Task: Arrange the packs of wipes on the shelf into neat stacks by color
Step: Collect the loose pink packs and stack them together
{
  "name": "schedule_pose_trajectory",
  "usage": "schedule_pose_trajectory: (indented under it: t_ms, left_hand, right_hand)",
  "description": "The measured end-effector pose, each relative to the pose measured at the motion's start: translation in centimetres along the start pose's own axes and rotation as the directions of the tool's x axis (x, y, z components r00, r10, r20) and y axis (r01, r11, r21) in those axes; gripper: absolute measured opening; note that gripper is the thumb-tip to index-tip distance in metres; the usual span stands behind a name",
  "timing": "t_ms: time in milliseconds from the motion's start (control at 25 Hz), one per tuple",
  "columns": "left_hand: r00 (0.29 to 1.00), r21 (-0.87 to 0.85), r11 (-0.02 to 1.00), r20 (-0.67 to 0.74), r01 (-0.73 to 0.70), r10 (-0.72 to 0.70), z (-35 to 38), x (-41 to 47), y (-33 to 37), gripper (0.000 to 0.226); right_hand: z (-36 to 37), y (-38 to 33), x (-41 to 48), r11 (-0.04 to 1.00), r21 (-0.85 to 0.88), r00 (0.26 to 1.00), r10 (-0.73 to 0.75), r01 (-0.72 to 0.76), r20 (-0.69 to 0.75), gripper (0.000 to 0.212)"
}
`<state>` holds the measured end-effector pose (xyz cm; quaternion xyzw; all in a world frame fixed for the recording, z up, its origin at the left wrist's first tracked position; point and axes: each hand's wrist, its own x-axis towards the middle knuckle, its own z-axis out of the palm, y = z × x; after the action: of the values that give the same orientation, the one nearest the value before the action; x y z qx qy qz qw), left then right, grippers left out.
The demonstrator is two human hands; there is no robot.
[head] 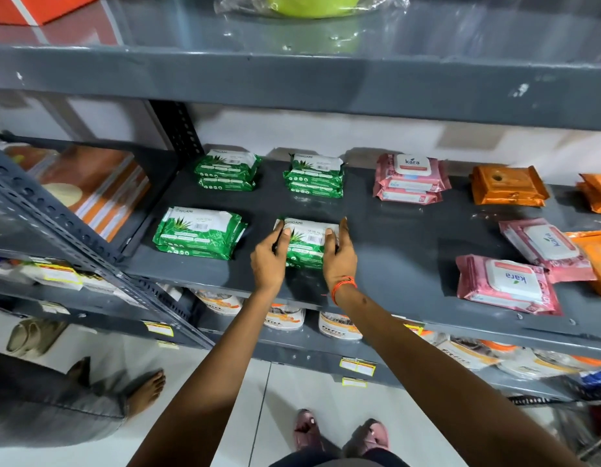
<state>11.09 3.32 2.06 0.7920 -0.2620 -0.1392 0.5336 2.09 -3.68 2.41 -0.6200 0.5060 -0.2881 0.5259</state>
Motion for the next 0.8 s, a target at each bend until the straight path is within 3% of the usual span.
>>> schedule_pose_trajectory:
  t_ms: [120,240,360,440,520,600,720,800]
  left_hand:
    - [1.000,0.015,1.000,0.003,-0.007,0.007,-0.3,0.1,-0.1,0.044]
    - [0.987,0.200,0.971,-0.057,-0.134,0.148,-0.3,-0.5,-0.1,0.045]
    - [0.903,0.473,0.822,-0.114,-0.318,0.415,0.7,-1.8,0.7,0.039]
    - [0.827,0.576,0.711,-0.103,-0.404,0.553,3.0,-3.6,2.0,0.036]
    - [0.793,0.598,0.648,-0.033,-0.472,0.608,6.2,-5.9,3.7,0.036]
    - [0.794,0.589,0.618,0.069,-0.521,0.604,9.5,-8.0,5.1,0.040]
    - [0.833,0.565,0.633,0.202,-0.529,0.515,12.9,-10.6,5.7,0.056]
    - [0.849,0.589,0.619,0.272,-0.519,0.453,13.6,-11.8,5.4,0.074]
  right_hand:
    - [-1.1,-0.1,-0.1,1.000,0.009,0.999,-0.019,0.019,0.051,0.057]
    - [-3.6,-0.2,0.6,1.000,0.010,0.997,-0.027,0.026,0.071,0.063]
    - [-7.5,-0.7,1.2,0.998,-0.031,0.992,-0.054,0.058,0.110,0.061]
    - [-11.1,-0.5,1.3,0.976,-0.167,0.980,-0.113,0.141,0.164,0.055]
    - [-15.5,0.3,1.4,0.856,-0.420,0.948,-0.222,0.301,0.228,0.052]
    - [-20.3,1.2,1.7,0.716,-0.579,0.918,-0.254,0.390,0.304,0.066]
    - [-27.6,2.8,2.3,0.527,-0.757,0.914,-0.107,0.386,0.391,0.099]
    - [-30.9,3.6,2.8,0.348,-0.843,0.901,-0.009,0.410,0.435,0.100]
